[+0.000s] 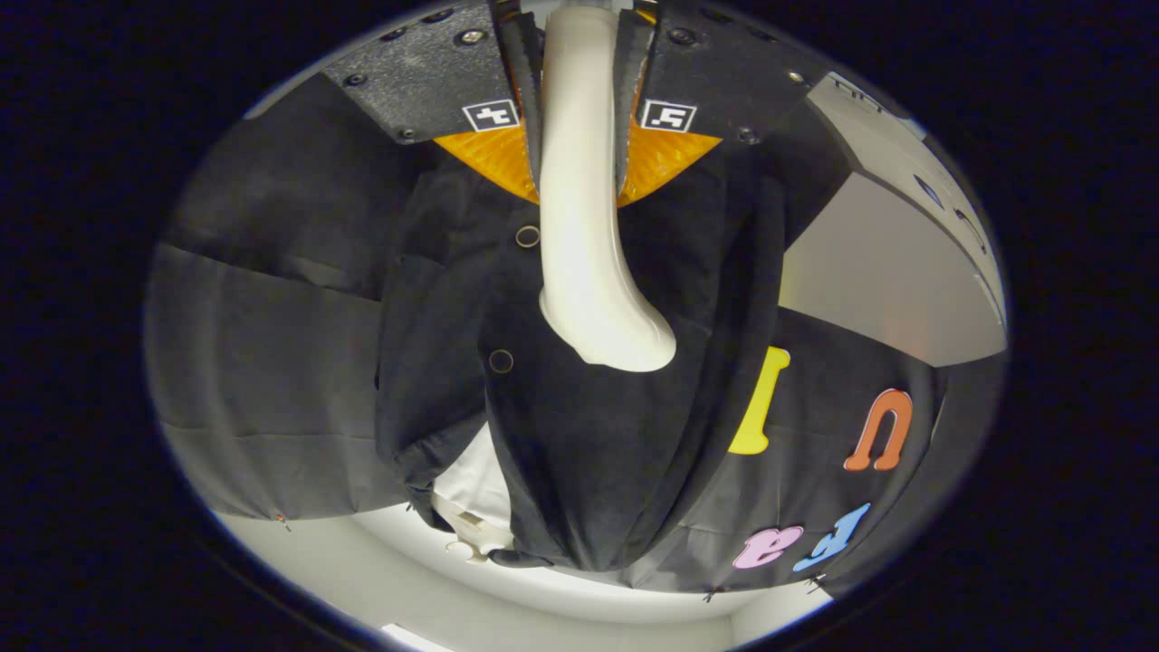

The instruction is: Iron the clothes twice with a garment steamer, once on the left side and once on the right side.

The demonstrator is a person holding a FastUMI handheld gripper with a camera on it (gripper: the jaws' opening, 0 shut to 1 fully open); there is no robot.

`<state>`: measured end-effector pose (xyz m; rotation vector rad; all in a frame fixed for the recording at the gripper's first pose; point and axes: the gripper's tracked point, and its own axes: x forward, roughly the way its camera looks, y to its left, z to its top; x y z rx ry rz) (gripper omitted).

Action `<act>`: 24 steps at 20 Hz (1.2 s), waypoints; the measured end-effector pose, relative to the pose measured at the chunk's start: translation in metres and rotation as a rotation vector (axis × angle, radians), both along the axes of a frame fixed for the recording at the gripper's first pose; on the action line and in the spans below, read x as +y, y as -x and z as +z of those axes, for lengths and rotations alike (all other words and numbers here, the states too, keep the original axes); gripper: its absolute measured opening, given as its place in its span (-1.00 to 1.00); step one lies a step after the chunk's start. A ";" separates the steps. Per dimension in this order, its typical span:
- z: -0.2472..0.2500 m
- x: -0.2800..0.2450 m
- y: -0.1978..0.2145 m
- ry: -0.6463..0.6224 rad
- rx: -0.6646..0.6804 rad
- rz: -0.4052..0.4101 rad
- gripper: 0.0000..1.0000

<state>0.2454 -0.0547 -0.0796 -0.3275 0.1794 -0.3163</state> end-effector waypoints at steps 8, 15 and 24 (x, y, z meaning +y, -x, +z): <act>-0.053 -0.011 0.014 0.008 0.086 -0.029 -0.29; -0.089 -0.020 0.022 0.020 0.164 -0.057 -0.29; -0.138 -0.031 0.043 0.016 0.263 -0.105 -0.29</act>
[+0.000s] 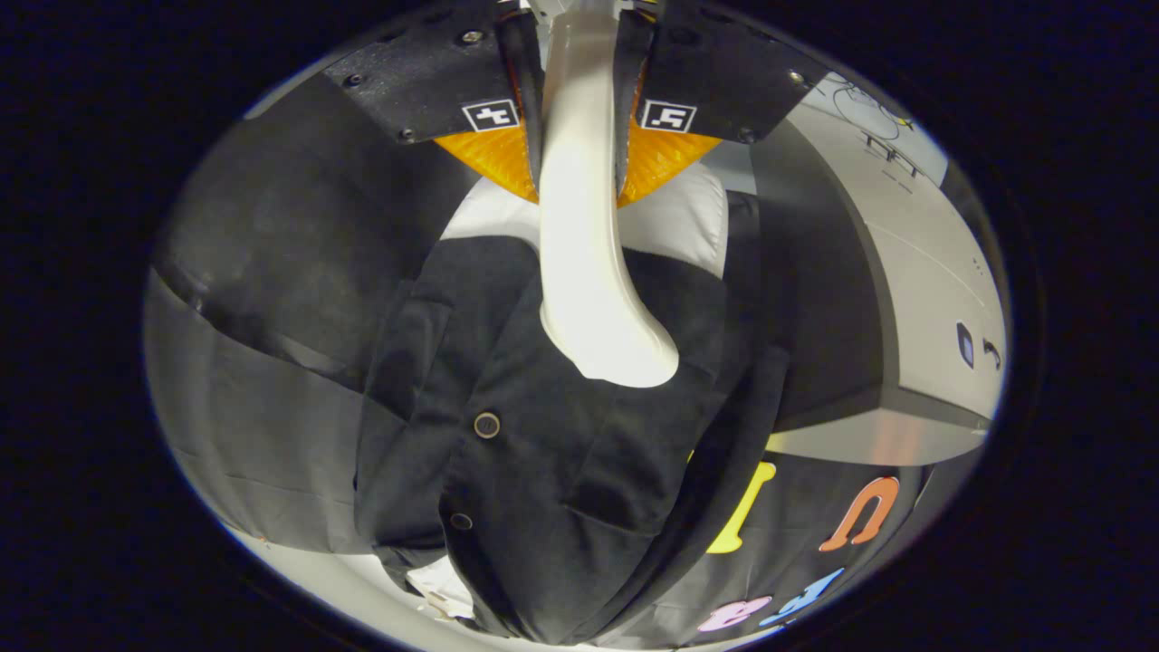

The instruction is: Iron the clothes twice with a garment steamer, once on the left side and once on the right side.

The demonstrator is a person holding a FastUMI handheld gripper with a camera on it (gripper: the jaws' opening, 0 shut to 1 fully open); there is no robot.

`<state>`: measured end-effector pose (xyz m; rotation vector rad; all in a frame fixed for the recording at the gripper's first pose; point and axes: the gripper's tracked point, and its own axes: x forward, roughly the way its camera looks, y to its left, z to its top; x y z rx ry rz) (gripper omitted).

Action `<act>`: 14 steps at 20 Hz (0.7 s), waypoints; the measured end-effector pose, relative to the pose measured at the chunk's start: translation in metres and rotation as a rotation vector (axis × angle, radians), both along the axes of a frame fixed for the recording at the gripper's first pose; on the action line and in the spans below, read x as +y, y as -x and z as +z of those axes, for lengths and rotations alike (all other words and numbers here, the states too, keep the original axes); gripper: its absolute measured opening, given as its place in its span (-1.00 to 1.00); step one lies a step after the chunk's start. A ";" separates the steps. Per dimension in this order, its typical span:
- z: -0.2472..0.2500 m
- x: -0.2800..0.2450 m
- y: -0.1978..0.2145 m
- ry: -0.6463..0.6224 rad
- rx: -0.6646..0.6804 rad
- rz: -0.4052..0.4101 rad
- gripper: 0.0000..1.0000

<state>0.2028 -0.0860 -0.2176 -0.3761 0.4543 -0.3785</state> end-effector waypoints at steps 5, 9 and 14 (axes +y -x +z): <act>-0.032 -0.001 0.010 0.008 0.065 -0.012 -0.29; -0.042 -0.001 0.012 0.014 0.083 -0.025 -0.29; -0.016 0.004 0.023 -0.005 0.028 -0.051 -0.29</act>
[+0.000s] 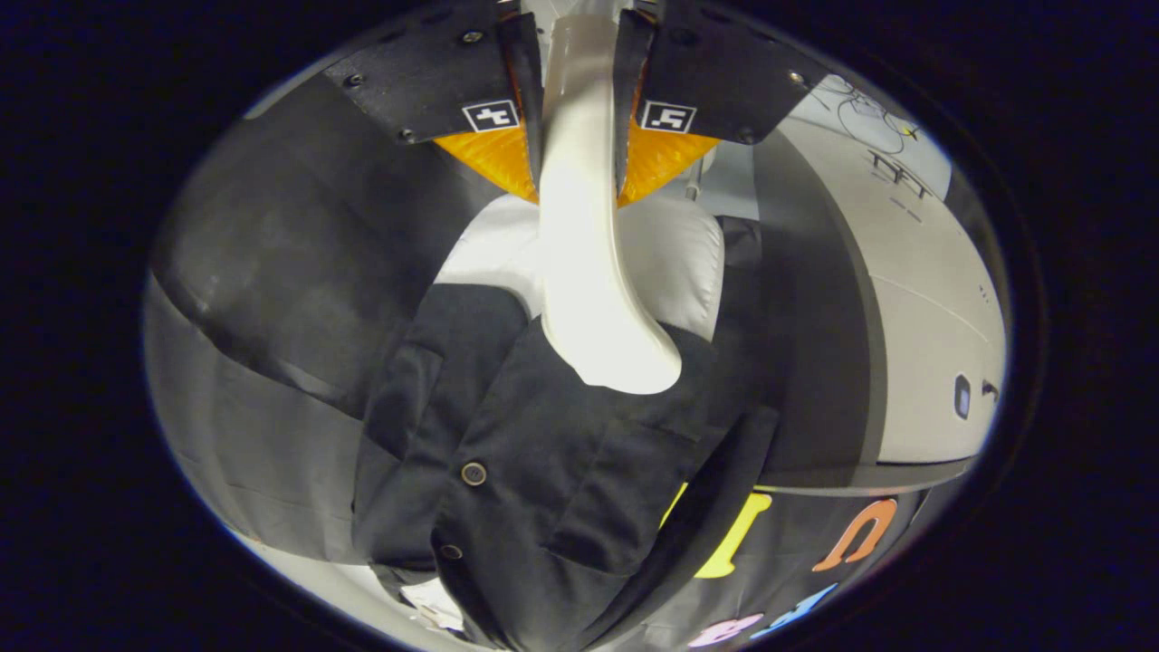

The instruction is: Iron the clothes twice with a garment steamer, once on the left side and once on the right side.

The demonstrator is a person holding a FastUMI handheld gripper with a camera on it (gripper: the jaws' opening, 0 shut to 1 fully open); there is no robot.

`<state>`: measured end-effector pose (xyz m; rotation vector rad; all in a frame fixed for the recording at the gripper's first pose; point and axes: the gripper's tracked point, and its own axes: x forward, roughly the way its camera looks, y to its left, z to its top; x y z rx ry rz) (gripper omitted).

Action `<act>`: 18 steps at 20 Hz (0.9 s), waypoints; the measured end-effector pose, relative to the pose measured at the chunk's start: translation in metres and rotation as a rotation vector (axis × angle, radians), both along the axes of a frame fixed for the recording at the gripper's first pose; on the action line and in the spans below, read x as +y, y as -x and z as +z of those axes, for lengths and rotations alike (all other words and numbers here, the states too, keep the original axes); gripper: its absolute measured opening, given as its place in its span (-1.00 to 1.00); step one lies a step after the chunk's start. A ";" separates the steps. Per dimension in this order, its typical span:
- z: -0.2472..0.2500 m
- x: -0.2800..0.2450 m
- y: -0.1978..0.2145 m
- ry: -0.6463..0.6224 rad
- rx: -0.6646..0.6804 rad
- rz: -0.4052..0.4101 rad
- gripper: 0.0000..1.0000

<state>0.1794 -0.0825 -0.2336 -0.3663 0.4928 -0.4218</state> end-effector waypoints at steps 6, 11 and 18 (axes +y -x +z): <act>0.089 -0.016 0.019 -0.035 -0.174 -0.058 -0.29; 0.188 -0.043 0.060 -0.017 -0.329 -0.150 -0.29; 0.314 -0.080 0.071 0.034 -0.559 -0.161 -0.29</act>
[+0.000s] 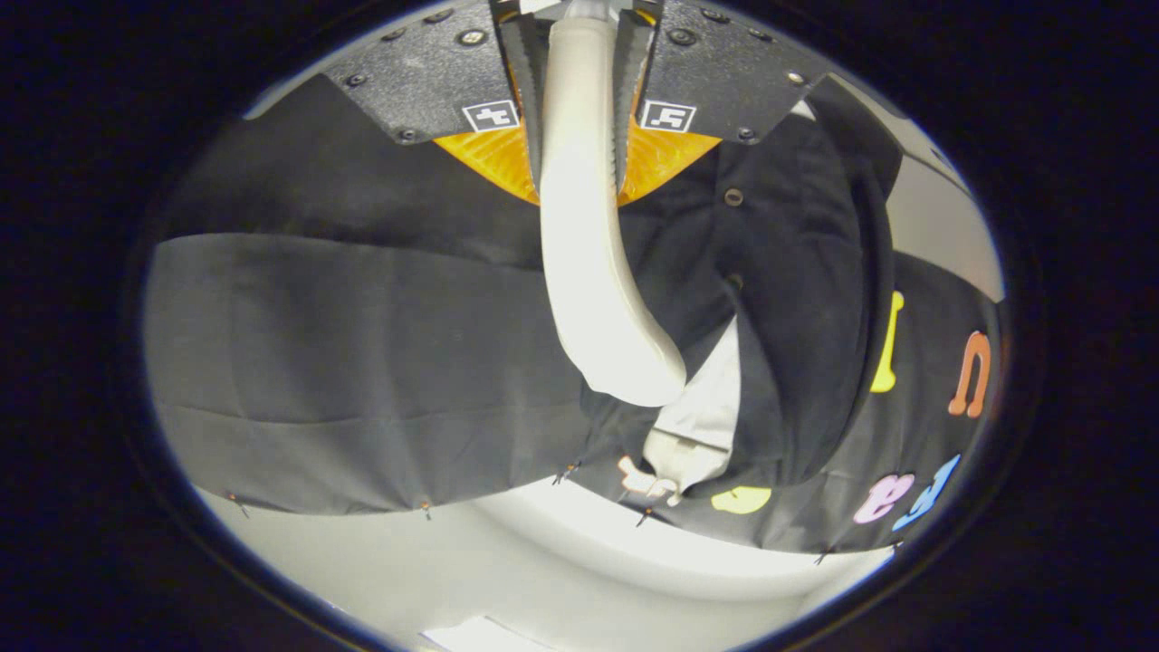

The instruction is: Iron the clothes twice with a garment steamer, once on the left side and once on the right side.

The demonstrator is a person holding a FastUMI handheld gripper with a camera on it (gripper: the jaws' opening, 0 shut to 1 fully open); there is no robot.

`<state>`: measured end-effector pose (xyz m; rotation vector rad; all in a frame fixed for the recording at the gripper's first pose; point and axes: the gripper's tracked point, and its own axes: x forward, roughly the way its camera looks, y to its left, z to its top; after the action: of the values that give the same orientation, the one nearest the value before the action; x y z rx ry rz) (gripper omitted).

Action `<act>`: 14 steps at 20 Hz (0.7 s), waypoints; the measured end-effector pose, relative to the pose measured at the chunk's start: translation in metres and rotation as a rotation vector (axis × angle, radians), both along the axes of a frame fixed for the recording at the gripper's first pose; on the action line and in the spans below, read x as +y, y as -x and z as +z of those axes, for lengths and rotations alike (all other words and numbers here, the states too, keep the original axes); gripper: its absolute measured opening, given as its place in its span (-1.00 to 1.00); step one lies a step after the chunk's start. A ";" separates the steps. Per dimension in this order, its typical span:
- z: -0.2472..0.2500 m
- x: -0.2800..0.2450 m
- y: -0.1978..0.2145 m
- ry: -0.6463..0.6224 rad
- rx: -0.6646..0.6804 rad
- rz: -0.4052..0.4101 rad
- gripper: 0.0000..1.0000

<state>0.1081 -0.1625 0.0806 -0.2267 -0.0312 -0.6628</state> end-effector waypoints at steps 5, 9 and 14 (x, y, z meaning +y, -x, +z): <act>0.067 -0.028 -0.051 0.055 -0.153 0.086 -0.29; 0.097 -0.048 -0.100 0.071 -0.196 0.187 -0.29; 0.137 -0.059 -0.144 0.105 -0.263 0.261 -0.29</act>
<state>0.2526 -0.2212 0.2180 -0.2305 -0.3431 -0.4278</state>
